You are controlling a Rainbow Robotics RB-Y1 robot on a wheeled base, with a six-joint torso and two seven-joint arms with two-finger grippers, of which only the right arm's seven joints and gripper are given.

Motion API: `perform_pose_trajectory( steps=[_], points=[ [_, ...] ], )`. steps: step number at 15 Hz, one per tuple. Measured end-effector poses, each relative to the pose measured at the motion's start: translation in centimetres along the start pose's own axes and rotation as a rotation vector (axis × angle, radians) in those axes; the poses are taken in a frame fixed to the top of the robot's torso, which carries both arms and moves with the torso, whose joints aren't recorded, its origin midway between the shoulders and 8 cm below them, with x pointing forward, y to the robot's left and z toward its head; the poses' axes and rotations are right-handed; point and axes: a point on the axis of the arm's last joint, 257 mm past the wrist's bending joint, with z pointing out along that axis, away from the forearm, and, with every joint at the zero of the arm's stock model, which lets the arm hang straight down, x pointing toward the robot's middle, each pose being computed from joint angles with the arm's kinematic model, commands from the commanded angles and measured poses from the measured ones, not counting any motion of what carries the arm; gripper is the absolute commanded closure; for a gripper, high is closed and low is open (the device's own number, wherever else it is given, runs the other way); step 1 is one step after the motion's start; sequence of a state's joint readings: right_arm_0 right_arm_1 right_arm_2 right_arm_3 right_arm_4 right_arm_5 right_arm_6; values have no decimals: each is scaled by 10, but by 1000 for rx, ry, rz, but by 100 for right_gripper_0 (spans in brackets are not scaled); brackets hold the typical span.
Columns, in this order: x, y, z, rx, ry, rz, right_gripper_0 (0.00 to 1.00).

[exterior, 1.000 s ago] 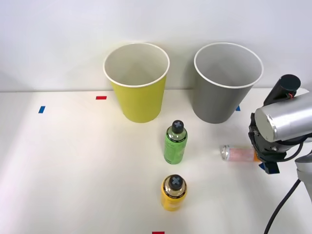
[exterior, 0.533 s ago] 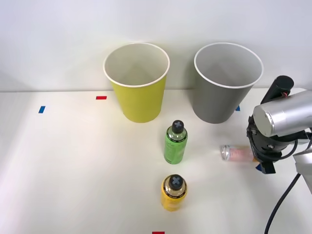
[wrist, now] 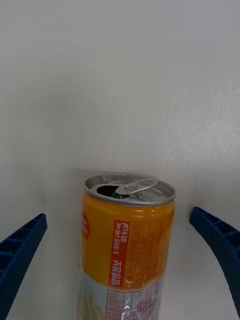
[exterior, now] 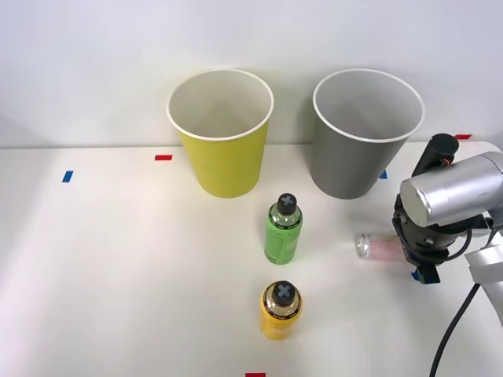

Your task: Put cans in the gray bin, plastic bottles in the light green bin

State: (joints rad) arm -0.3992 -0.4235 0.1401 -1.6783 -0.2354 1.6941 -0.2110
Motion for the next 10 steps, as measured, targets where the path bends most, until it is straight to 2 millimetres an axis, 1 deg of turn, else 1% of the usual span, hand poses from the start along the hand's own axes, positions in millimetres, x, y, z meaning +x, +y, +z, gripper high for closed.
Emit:
perform_pose_trajectory(
  steps=[3, 4, 5, 6, 7, 10],
  points=[
    [1, 1, 0, -2, -6, -12, 0],
    [1, 1, 0, -2, -12, -21, 24],
    [1, 0, 1, -2, -21, -34, 49],
    [2, -1, 2, 0, -31, -50, 81],
    [1, -2, 3, 1, -46, -70, 100],
    [-3, -6, 6, 7, -97, -129, 100]
  ],
)
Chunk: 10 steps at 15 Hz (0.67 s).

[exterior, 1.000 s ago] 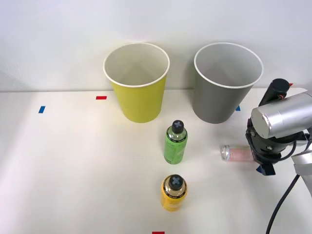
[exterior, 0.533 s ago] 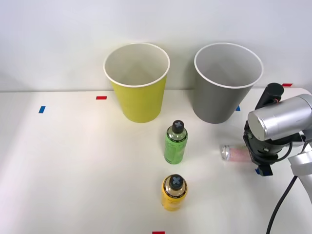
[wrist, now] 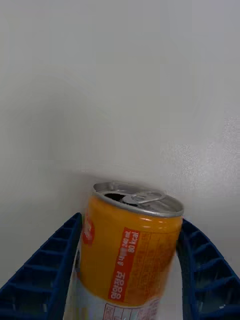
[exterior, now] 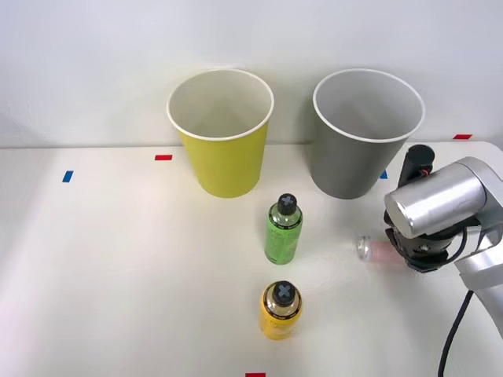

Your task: Put cans in the gray bin, plastic bottles in the light green bin

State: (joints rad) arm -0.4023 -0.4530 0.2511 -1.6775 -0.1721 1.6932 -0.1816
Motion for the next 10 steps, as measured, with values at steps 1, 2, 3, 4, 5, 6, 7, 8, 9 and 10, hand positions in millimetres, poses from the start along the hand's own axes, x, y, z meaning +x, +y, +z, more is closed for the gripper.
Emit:
perform_pose_trajectory(
  steps=[1, 2, 3, 4, 5, 6, 7, 8, 9, 10],
  points=[
    [-1, 0, 0, 1, -4, -5, 100],
    [-1, -1, 0, 1, -7, -9, 100],
    [-1, 0, 0, 0, -8, -14, 100],
    [-1, 0, 0, -1, -11, -21, 100],
    [-2, 0, 0, -4, -16, -31, 100],
    [-2, 1, -1, -7, -29, -47, 100],
    [-3, 1, -1, -11, -53, -71, 100],
    [-5, 0, -1, -16, -86, -104, 100],
    [-7, 2, -3, -29, -113, -132, 100],
    [-8, 5, -8, -51, -130, -160, 100]
  ],
)
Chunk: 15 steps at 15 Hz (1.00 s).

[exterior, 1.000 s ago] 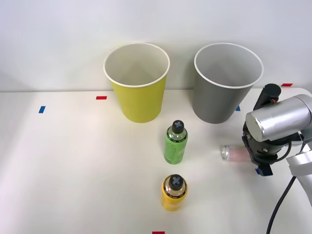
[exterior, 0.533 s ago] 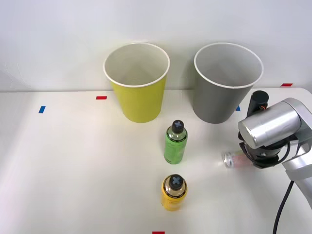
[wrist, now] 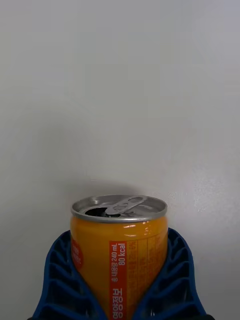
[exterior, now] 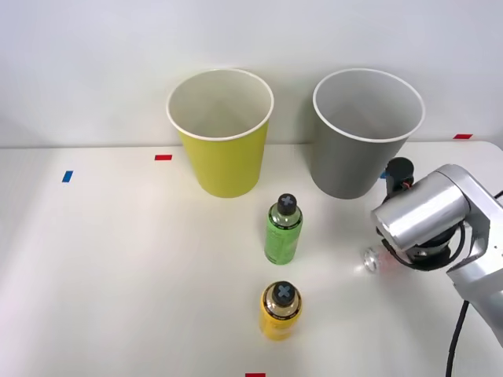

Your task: Put cans in the gray bin, plastic bottles in the light green bin

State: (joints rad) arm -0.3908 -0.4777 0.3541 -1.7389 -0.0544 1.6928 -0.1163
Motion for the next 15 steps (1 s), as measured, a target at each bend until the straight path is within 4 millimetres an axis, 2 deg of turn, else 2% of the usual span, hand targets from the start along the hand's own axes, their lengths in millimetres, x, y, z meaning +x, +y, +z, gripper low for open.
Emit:
perform_pose_trajectory(
  steps=[2, 7, 12, 15],
  points=[
    [-6, 3, -12, -49, -37, -77, 100],
    [-35, 3, -57, -194, -218, -319, 100],
    [-62, -14, -92, -261, -416, -597, 100],
    [-64, -24, -107, -292, -479, -706, 100]
  ],
)
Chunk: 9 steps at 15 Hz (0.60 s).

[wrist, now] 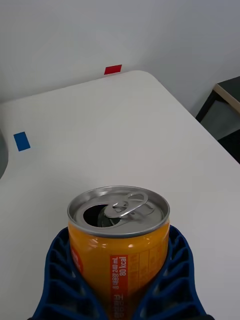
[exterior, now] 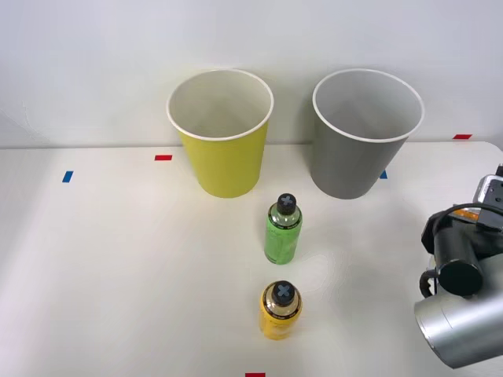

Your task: Put cans in the gray bin, plastic bottles in the light green bin

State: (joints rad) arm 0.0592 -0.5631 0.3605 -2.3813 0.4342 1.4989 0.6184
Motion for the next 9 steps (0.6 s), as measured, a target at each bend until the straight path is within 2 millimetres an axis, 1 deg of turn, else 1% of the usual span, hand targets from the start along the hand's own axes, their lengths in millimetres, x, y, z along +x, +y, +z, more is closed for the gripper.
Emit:
perform_pose_trajectory(
  steps=[4, 6, 8, 9],
  points=[
    [-10, 8, -5, -94, -111, -44, 100],
    [-20, 16, -10, -167, -193, -60, 100],
    [-32, 27, -19, -252, -281, -75, 100],
    [-37, 30, -24, -283, -317, -81, 100]
  ],
)
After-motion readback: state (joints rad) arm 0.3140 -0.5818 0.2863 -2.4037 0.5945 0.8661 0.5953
